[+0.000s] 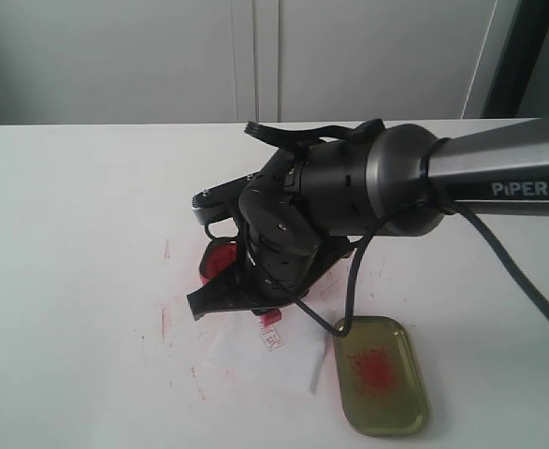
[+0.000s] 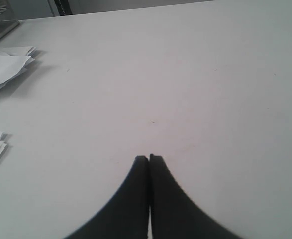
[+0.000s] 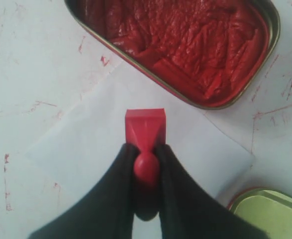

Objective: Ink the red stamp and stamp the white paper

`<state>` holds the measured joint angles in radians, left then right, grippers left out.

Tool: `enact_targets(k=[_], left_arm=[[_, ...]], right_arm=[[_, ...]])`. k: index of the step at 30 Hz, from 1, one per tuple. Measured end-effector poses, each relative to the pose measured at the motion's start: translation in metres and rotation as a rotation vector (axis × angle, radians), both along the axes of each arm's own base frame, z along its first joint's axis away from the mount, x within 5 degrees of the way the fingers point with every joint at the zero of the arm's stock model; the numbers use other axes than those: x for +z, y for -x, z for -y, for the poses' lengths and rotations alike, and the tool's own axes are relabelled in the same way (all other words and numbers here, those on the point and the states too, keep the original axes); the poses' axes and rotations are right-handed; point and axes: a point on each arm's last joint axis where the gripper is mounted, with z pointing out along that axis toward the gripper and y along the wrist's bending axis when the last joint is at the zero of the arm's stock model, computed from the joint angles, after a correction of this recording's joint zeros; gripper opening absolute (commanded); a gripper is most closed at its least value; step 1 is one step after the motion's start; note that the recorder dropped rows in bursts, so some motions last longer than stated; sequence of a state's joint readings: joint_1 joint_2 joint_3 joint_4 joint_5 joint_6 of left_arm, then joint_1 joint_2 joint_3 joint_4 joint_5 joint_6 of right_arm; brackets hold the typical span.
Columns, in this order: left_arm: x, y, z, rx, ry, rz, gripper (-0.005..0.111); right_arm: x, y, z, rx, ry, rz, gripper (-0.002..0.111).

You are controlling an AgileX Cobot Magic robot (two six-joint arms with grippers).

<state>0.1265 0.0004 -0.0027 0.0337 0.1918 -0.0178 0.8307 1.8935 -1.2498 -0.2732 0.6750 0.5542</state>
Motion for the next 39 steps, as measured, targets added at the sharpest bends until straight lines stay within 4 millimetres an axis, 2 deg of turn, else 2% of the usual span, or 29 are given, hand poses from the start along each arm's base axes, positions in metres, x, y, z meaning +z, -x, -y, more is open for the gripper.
enact_targets(k=[17, 21, 30, 37, 39], left_arm=[[0.0, 0.0, 0.0, 0.0, 0.0, 0.0, 0.0], [0.0, 0.0, 0.0, 0.0, 0.0, 0.0, 0.0], [0.0, 0.0, 0.0, 0.0, 0.0, 0.0, 0.0], [0.0, 0.0, 0.0, 0.0, 0.0, 0.0, 0.0], [0.0, 0.0, 0.0, 0.0, 0.0, 0.0, 0.0]], right_arm=[[0.005, 0.0, -0.003, 0.012, -0.05, 0.021, 0.0], [0.013, -0.001, -0.005, 0.015, -0.126, 0.016, 0.0], [0.018, -0.012, -0.001, 0.024, -0.319, -0.081, 0.0], [0.022, -0.01, -0.009, 0.06, -0.436, -0.105, 0.0], [0.016, -0.01, -0.015, 0.07, -0.479, -0.133, 0.0]])
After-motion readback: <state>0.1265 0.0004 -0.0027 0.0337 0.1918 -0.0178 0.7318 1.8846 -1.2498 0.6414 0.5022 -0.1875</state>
